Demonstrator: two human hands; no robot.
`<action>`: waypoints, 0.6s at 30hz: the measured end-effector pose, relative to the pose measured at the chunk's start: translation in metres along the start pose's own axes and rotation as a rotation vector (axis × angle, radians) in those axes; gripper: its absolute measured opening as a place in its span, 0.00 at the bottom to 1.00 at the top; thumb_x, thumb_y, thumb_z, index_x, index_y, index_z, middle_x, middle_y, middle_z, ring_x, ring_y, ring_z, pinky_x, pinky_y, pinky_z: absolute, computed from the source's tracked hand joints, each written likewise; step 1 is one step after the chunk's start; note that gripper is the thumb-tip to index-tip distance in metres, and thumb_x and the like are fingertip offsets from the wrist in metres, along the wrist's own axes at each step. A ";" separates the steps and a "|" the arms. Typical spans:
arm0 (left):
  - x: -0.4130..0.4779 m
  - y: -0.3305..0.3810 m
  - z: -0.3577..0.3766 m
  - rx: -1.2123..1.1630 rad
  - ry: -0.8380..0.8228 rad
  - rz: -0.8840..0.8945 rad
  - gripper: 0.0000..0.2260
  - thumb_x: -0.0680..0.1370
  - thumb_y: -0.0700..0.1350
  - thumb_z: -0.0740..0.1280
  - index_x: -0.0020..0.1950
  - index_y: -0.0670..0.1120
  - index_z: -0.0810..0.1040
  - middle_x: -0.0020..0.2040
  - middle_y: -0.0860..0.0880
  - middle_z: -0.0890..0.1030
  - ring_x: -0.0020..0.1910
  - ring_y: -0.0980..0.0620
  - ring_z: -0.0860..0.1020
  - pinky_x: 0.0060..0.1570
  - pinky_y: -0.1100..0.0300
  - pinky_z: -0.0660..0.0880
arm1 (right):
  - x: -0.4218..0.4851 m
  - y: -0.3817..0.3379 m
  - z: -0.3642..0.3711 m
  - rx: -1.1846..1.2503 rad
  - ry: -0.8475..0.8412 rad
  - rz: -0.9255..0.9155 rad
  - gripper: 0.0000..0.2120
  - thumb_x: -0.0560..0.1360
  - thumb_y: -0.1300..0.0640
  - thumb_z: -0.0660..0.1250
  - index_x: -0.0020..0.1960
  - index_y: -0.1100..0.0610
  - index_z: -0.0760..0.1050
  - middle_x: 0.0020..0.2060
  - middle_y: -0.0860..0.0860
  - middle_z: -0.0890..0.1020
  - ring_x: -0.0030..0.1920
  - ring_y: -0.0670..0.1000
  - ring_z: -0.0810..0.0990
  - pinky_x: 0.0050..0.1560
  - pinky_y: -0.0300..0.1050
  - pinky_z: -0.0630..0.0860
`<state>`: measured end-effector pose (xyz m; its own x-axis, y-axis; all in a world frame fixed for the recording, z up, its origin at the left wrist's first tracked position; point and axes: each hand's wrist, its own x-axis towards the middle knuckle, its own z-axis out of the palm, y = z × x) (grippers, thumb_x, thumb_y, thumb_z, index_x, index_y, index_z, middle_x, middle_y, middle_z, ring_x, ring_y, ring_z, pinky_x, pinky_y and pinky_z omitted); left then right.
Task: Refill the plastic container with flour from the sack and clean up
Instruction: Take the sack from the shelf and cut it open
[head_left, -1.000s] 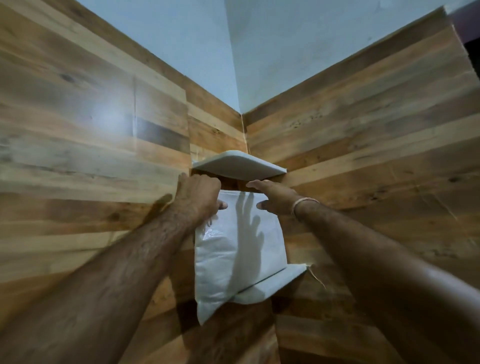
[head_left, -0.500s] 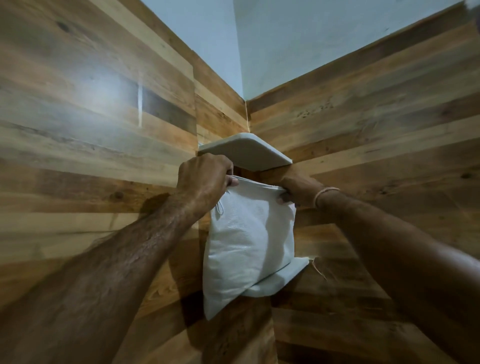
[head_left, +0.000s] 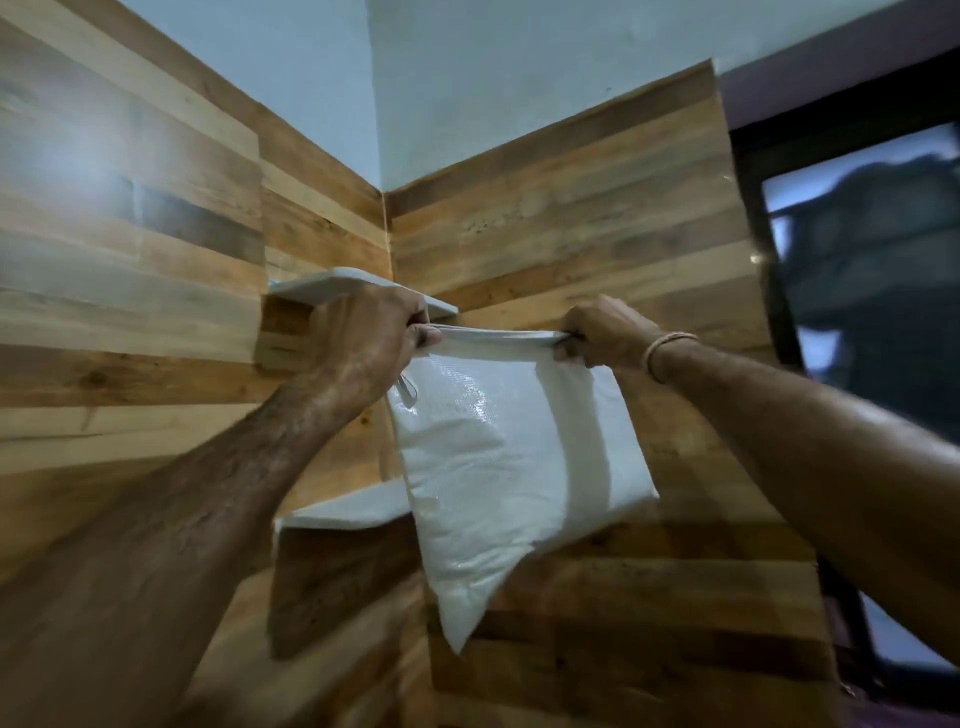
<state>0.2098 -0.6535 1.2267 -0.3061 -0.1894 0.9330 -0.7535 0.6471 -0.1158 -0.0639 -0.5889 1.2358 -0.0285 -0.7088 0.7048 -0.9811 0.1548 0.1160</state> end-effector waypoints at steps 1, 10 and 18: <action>-0.010 0.018 0.001 -0.023 -0.019 -0.002 0.11 0.78 0.60 0.70 0.42 0.54 0.81 0.43 0.53 0.84 0.44 0.51 0.80 0.42 0.55 0.73 | -0.020 0.011 -0.002 -0.010 -0.026 0.003 0.19 0.77 0.54 0.73 0.31 0.51 0.70 0.34 0.56 0.82 0.36 0.59 0.81 0.38 0.49 0.76; -0.178 0.209 0.014 -0.181 -0.320 -0.050 0.11 0.77 0.59 0.71 0.44 0.53 0.83 0.36 0.57 0.78 0.39 0.53 0.76 0.35 0.58 0.63 | -0.261 0.123 0.033 0.133 -0.366 0.077 0.07 0.77 0.52 0.76 0.46 0.56 0.86 0.31 0.49 0.82 0.32 0.53 0.85 0.37 0.42 0.81; -0.333 0.304 0.017 -0.412 -0.609 -0.101 0.09 0.78 0.46 0.74 0.39 0.46 0.81 0.32 0.54 0.76 0.32 0.55 0.74 0.33 0.68 0.66 | -0.438 0.145 0.101 0.236 -0.539 0.188 0.05 0.78 0.59 0.72 0.44 0.52 0.79 0.35 0.50 0.79 0.42 0.56 0.82 0.49 0.46 0.80</action>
<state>0.0730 -0.4064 0.8753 -0.6059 -0.5610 0.5641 -0.5521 0.8070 0.2096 -0.2132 -0.3257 0.8735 -0.2376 -0.9417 0.2381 -0.9639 0.1984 -0.1775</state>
